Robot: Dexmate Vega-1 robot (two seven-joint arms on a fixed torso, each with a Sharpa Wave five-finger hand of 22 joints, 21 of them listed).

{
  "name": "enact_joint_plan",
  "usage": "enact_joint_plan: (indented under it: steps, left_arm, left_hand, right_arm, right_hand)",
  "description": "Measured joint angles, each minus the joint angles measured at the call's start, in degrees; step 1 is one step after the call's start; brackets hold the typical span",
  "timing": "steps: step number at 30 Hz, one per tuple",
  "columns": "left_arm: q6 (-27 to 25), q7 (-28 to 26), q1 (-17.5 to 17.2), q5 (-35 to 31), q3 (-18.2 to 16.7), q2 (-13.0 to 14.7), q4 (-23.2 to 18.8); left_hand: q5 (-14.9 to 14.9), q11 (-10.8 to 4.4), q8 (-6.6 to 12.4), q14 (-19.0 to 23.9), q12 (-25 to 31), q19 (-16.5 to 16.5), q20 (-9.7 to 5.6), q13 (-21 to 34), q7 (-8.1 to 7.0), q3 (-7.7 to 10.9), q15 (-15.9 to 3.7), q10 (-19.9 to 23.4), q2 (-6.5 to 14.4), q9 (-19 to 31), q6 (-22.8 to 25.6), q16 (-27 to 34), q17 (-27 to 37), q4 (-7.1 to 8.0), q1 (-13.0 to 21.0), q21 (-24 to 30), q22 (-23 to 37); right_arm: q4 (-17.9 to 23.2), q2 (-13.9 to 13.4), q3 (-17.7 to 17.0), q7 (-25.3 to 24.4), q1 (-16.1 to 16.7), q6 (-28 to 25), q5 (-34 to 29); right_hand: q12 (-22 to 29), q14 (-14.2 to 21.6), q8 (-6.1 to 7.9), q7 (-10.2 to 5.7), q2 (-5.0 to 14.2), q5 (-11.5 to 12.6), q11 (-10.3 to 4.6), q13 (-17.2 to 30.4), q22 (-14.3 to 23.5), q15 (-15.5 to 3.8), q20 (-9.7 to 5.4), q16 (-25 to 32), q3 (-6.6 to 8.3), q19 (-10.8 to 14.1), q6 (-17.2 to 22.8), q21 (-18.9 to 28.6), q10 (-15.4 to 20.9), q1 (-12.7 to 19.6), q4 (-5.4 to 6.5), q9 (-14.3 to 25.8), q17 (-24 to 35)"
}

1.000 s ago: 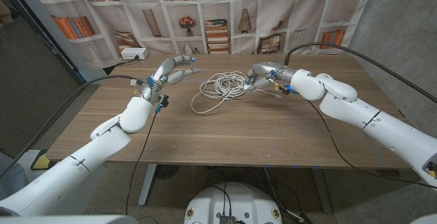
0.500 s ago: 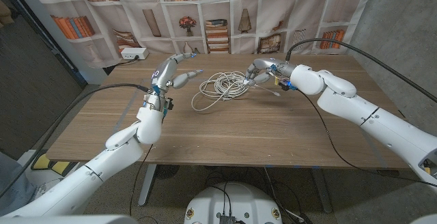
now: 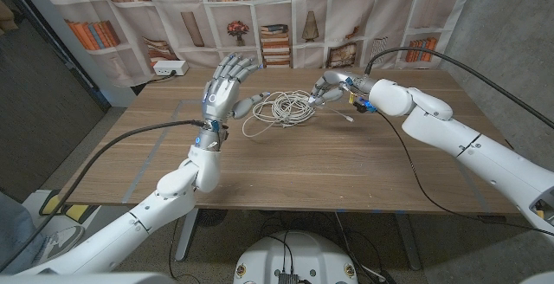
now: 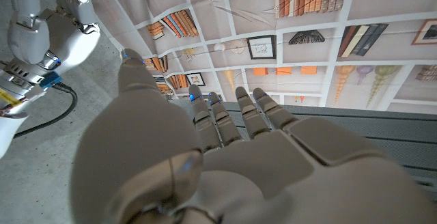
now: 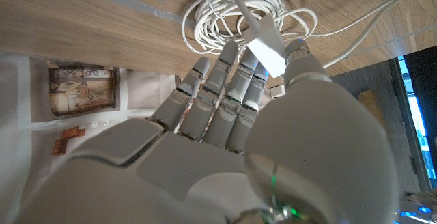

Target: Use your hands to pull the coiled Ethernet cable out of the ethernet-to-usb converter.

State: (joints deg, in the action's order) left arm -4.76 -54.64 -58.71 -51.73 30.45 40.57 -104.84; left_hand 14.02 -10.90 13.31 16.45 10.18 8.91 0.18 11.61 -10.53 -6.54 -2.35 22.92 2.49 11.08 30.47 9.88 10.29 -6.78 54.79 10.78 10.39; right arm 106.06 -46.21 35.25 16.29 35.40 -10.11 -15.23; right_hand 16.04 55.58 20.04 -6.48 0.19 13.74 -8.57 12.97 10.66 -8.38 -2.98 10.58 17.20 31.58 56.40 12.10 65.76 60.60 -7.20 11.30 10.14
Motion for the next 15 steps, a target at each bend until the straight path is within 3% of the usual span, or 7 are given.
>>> enact_joint_plan:
  steps: [5,9,15]
  left_arm:
    - [-3.4,-1.1,1.1,-5.4,2.3,-0.3,-0.1]
    - [-5.5,-1.1,2.1,-8.3,3.9,-0.3,-0.2]
    - [-8.2,-0.5,3.7,-11.8,6.4,-0.6,-0.1]
  left_hand:
    - [0.0,-0.39,-0.01,0.0,0.2,-0.5,0.36,0.0,0.29,-0.24,0.00,0.4,0.0,0.0,-0.3,0.0,0.0,0.24,0.0,0.0,0.0]
    - [0.8,-1.52,-0.01,3.0,1.5,-1.1,-1.16,-0.1,-1.46,-0.43,-0.01,3.9,-0.5,0.0,-0.4,1.4,-0.1,0.06,-0.5,0.0,-0.2]
    - [1.2,-1.58,0.00,4.7,2.0,-1.0,-1.95,-0.2,-1.87,-0.49,-0.03,6.6,-0.8,0.0,0.0,1.4,-0.2,-0.01,0.4,0.3,-0.3]
  right_arm:
    - [-0.7,0.1,-0.9,0.4,0.0,-0.7,4.1]
    - [-0.9,0.1,-1.2,0.6,0.1,-1.2,6.6]
    - [-1.1,-0.2,-1.7,1.0,0.0,-2.1,11.0]
  right_hand:
    - [0.0,0.0,-0.13,0.00,0.00,0.0,0.00,0.0,0.0,0.00,0.00,0.0,0.00,0.0,0.0,0.0,0.0,0.0,0.00,0.0,0.0]
    - [0.1,0.2,-0.27,-0.01,-0.01,0.0,0.00,0.0,0.0,0.20,0.00,0.0,0.00,0.0,0.0,0.0,0.0,0.0,0.00,0.0,0.0]
    - [0.1,0.5,-0.45,-0.16,-0.01,0.3,0.00,0.0,0.0,-0.12,0.00,0.0,-0.16,0.0,0.2,0.0,0.0,0.0,-0.15,0.0,0.0]
